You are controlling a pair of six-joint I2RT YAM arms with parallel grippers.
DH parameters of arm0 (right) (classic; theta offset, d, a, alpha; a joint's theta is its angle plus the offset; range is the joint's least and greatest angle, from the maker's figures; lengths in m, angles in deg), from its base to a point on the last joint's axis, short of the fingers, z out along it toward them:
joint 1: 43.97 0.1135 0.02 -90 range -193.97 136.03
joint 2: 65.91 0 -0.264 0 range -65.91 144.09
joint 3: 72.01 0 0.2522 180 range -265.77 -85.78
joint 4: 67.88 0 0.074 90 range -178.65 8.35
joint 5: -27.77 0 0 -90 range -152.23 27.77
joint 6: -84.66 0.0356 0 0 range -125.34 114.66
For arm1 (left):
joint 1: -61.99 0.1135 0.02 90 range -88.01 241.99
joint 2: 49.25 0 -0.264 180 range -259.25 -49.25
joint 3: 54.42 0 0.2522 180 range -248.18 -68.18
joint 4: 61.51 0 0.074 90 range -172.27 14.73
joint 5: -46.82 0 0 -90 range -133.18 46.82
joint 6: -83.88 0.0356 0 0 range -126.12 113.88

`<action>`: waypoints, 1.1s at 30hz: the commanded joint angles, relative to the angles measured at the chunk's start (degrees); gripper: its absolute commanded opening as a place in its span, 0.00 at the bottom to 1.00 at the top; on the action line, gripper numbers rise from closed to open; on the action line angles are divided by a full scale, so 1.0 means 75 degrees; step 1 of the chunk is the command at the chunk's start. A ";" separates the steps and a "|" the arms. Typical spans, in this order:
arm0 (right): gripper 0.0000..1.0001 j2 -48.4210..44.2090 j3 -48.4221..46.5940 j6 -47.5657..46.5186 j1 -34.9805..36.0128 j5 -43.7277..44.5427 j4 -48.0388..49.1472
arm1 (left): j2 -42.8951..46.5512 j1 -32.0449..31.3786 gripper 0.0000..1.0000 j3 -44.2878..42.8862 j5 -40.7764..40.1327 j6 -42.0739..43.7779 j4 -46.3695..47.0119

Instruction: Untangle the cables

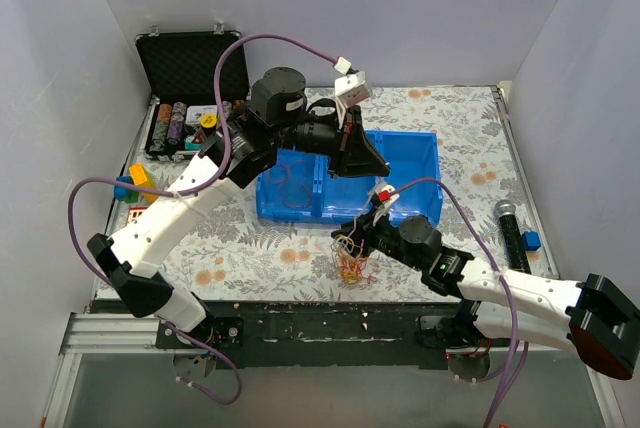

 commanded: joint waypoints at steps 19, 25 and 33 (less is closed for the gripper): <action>0.49 -0.0062 0.0587 -0.0375 0.0048 -0.0028 -0.1855 | 0.0550 0.0006 0.00 -0.2496 -0.3739 0.1439 0.2771; 0.52 0.0032 0.0446 -0.0446 0.0048 -0.0051 -0.2476 | 0.0679 0.0006 0.00 -0.2333 -0.5029 0.2037 0.4327; 0.54 0.0055 0.0447 -0.0458 0.0048 -0.0004 -0.2676 | 0.0281 0.0006 0.00 -0.3046 -0.5406 0.2436 0.5608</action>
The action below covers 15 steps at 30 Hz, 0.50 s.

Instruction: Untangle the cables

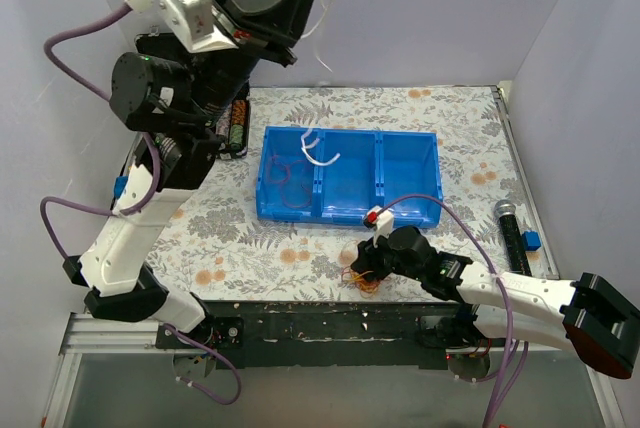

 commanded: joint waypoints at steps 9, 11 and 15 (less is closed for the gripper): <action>0.46 -0.0382 -0.0218 -0.0108 0.0048 0.0025 -0.0471 | 0.0302 -0.0003 0.00 0.0644 -0.0457 0.0511 0.1159; 0.43 -0.0792 -0.0171 -0.0131 0.0059 -0.0022 -0.0530 | 0.0512 -0.0003 0.00 0.1336 -0.0516 0.0545 0.1101; 0.39 -0.1612 -0.0101 -0.0178 0.0059 -0.0093 -0.0798 | 0.0736 -0.0003 0.00 0.2462 -0.0610 0.0569 0.1089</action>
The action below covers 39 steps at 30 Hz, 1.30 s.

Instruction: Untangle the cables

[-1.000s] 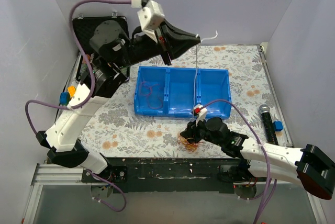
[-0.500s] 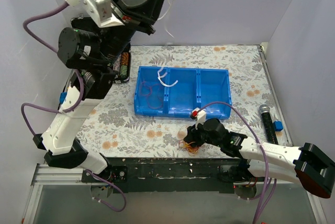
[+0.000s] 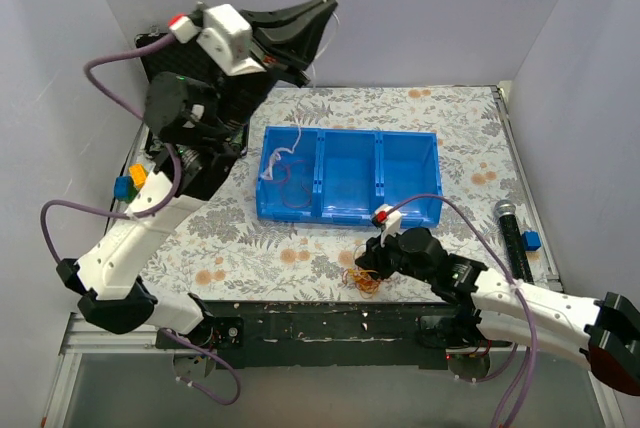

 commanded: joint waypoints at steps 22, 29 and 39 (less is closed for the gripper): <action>0.32 -0.2562 0.0063 0.0232 0.0054 0.0487 -0.1304 | -0.0798 0.0055 0.00 0.3065 -0.1248 0.0369 0.0890; 0.32 -0.2633 0.0063 0.0278 0.0053 0.0628 -0.1351 | -0.1244 0.0079 0.00 0.2914 -0.1294 0.0404 0.1416; 0.31 -0.2446 0.0098 0.0279 0.0054 0.0523 -0.1152 | -0.2052 0.0102 0.00 0.1016 -0.1154 0.0709 0.2203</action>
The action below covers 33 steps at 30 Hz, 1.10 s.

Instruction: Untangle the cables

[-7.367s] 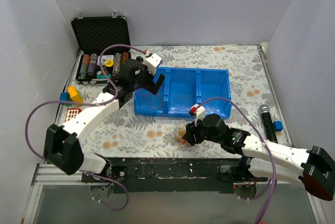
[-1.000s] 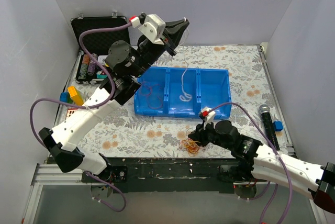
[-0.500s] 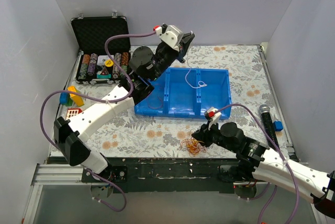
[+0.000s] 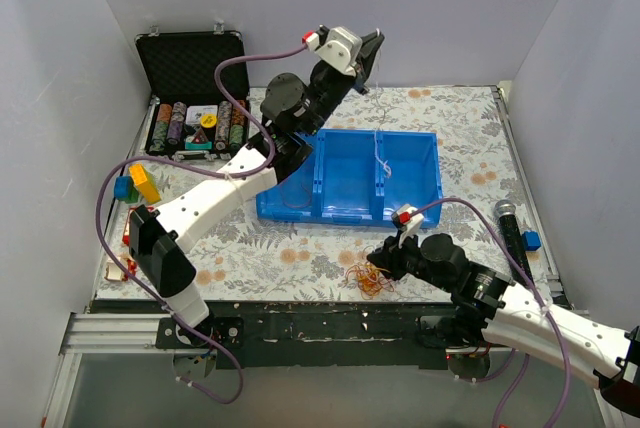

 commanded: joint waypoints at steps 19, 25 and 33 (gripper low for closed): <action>0.30 0.0213 0.0075 0.0066 0.0024 -0.0019 0.0373 | 0.0748 0.0047 0.00 0.1078 0.0289 -0.0199 0.0111; 0.30 0.0155 0.0052 0.0066 0.0024 0.0004 0.0291 | 0.0807 0.0070 0.00 0.1853 -0.0061 -0.0012 0.0228; 0.30 0.0096 0.0052 0.0101 0.0013 0.0039 0.0221 | 0.0866 0.0117 0.00 0.2520 -0.0132 0.0059 0.0181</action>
